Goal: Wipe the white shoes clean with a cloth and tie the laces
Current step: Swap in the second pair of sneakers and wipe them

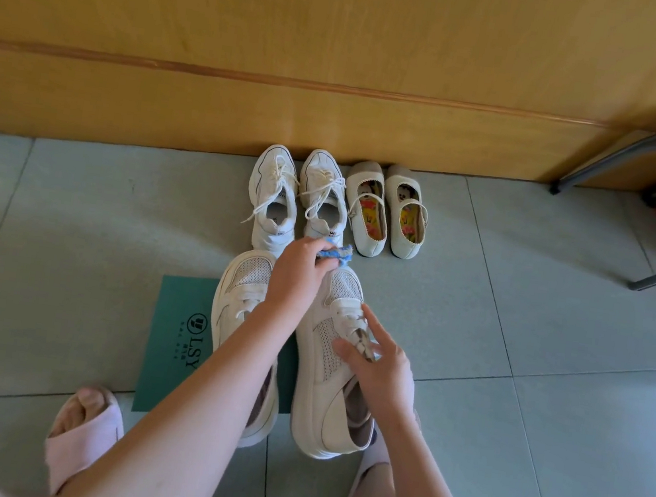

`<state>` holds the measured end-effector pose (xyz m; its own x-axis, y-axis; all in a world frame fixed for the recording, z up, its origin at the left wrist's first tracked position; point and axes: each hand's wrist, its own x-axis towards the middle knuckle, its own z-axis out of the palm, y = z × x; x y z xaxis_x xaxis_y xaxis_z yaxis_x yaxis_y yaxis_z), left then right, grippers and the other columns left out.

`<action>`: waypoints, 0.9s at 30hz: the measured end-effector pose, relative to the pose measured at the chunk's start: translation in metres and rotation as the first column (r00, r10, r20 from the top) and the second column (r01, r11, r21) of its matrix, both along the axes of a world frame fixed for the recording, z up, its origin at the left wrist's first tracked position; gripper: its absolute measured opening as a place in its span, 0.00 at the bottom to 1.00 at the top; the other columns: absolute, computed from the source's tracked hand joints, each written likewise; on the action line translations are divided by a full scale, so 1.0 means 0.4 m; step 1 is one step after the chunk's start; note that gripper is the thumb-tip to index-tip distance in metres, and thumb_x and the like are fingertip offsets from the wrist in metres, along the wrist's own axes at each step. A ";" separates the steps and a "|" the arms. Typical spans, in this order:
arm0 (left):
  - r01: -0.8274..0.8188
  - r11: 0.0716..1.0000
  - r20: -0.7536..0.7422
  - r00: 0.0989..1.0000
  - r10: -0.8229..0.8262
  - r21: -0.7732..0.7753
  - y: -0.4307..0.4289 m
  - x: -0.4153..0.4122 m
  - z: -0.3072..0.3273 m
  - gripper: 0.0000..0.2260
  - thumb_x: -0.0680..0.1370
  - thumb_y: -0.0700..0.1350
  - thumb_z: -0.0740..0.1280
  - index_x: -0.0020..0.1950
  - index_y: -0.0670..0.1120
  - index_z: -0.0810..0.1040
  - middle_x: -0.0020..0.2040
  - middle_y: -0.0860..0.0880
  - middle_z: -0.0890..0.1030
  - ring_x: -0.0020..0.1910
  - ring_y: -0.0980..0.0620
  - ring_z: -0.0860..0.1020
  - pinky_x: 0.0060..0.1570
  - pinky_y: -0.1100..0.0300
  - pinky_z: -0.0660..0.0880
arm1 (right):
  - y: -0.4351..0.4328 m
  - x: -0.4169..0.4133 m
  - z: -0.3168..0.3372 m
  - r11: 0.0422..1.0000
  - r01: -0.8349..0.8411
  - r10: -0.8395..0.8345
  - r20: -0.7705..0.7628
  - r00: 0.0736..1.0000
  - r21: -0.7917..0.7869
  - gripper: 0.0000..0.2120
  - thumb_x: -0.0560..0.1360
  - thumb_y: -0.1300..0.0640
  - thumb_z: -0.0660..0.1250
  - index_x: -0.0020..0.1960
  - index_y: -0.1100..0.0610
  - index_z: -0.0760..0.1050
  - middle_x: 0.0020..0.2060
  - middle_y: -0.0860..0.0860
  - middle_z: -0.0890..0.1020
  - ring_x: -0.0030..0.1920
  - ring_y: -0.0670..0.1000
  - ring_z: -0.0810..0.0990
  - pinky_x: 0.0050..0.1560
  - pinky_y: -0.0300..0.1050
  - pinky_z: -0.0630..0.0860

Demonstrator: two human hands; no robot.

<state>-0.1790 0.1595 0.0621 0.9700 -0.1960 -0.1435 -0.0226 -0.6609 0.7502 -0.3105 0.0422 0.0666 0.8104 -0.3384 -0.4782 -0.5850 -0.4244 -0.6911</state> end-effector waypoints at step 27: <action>-0.290 0.957 0.055 0.956 0.288 0.018 0.003 -0.348 0.009 0.08 0.76 0.41 0.68 0.54 0.44 0.80 0.50 0.47 0.80 0.49 0.49 0.79 0.44 0.62 0.72 | -0.023 0.003 -0.003 0.996 -0.003 0.000 0.030 1.000 0.095 0.31 0.69 0.43 0.72 0.69 0.37 0.65 0.57 0.47 0.81 0.52 0.46 0.80 0.48 0.41 0.78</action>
